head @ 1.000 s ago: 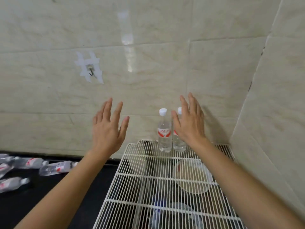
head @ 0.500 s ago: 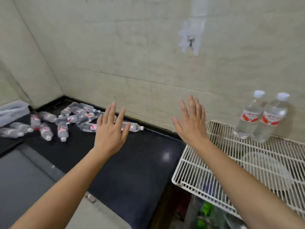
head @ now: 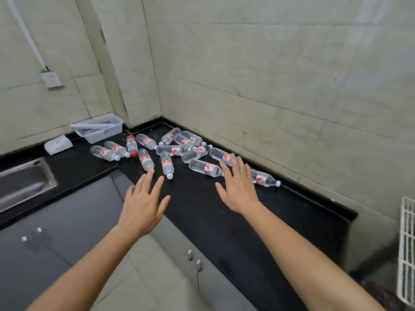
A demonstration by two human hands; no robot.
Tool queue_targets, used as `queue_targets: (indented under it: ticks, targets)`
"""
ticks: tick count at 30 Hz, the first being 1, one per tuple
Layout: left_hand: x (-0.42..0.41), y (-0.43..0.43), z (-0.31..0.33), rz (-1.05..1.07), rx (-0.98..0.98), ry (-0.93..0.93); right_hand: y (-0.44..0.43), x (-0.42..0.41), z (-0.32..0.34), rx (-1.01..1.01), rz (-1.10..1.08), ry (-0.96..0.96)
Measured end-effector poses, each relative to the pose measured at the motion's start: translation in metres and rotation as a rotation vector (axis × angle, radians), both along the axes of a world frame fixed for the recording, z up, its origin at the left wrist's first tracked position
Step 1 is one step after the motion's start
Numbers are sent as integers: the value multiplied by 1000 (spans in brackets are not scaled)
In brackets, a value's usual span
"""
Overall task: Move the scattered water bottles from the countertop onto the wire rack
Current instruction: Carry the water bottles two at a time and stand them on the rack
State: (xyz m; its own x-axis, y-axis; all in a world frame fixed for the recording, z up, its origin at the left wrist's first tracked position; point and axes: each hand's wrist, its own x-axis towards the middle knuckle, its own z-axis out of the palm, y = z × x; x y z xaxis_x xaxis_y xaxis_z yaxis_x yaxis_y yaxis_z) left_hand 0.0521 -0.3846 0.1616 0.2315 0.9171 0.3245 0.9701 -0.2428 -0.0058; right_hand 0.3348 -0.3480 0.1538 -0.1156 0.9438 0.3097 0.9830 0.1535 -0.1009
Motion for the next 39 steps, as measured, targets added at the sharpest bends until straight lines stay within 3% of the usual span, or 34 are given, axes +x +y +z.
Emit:
queue_targets:
  ticks: [6,14,22,28,32,34,39]
  targets:
    - [-31,66,-27,-2,-120,42,62,-30,-35,-65,7,41]
    - [-23,230,-38,-39,-202,130,194,-16,-72,-69,-72,127]
    - [-27,352,-79,-90,-440,247,286,-1,-121,-447,-201,94]
    - [-43,424,-133,-156,-608,537,328,-10,-158,-637,-271,114]
    - [-47,466,-177,-348,-603,853,347,-19,-180,-704,-331,156]
    - [-47,481,-193,-464,-607,923,354,-26,-191,-754,-321,147]
    - [-45,494,-215,-523,-645,630,363,-42,-204,-859,-400,42]
